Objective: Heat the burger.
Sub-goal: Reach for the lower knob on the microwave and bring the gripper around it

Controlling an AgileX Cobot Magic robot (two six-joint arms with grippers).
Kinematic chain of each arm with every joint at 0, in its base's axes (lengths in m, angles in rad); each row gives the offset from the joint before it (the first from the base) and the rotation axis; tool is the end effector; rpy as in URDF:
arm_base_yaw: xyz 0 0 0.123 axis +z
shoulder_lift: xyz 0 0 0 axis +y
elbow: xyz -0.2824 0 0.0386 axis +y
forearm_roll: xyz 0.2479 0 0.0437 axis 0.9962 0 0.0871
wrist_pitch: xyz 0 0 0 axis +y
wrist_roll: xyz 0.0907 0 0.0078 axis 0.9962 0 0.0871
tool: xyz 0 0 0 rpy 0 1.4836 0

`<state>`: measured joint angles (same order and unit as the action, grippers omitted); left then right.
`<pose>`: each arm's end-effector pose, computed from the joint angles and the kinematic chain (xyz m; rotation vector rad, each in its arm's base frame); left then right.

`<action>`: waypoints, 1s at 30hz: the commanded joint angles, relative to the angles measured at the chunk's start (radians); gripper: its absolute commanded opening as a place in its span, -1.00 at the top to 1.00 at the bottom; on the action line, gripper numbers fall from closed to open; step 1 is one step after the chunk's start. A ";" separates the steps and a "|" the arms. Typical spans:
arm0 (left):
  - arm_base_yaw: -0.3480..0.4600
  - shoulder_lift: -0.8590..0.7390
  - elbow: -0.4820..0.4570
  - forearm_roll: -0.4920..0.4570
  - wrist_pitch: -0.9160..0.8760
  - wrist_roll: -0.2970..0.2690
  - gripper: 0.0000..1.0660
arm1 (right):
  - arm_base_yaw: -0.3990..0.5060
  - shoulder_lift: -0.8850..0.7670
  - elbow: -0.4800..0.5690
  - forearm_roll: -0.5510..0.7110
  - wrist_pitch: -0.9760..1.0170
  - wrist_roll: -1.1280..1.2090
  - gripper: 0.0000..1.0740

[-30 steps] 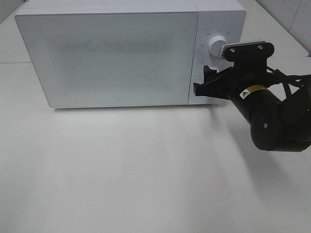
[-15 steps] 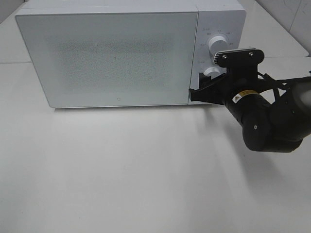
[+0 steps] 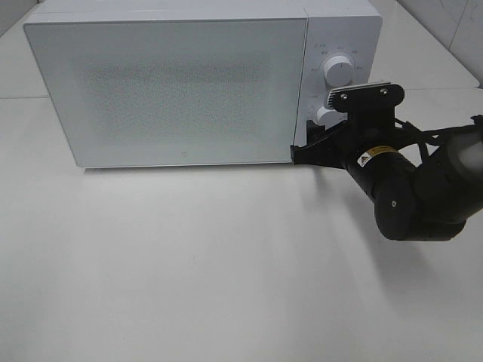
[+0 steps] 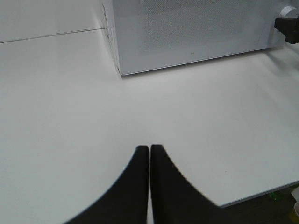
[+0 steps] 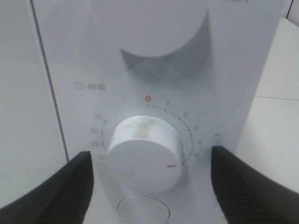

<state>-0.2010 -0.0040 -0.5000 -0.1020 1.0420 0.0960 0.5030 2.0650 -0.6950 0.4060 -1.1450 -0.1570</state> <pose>-0.0064 -0.0069 0.2790 0.3030 1.9997 -0.1882 0.3171 0.1371 0.1046 -0.1497 1.7238 0.0641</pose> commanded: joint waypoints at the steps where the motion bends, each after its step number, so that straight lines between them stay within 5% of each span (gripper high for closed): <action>1: 0.000 -0.017 0.001 -0.004 -0.008 -0.004 1.00 | -0.004 -0.001 -0.016 -0.068 -0.050 0.005 -0.19; 16: 0.000 -0.017 0.001 -0.004 -0.008 -0.004 1.00 | -0.004 -0.006 -0.016 -0.082 -0.122 0.006 -0.10; 26: 0.000 -0.017 0.001 -0.004 -0.008 -0.004 1.00 | -0.004 -0.006 -0.016 -0.055 -0.112 0.006 0.17; 30: 0.000 -0.017 0.001 -0.004 -0.008 -0.004 1.00 | -0.004 -0.006 -0.016 -0.055 -0.112 0.006 0.43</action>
<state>-0.2010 -0.0040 -0.5000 -0.1020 1.0420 0.0960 0.5030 2.0650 -0.6930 0.3740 -1.1840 -0.1570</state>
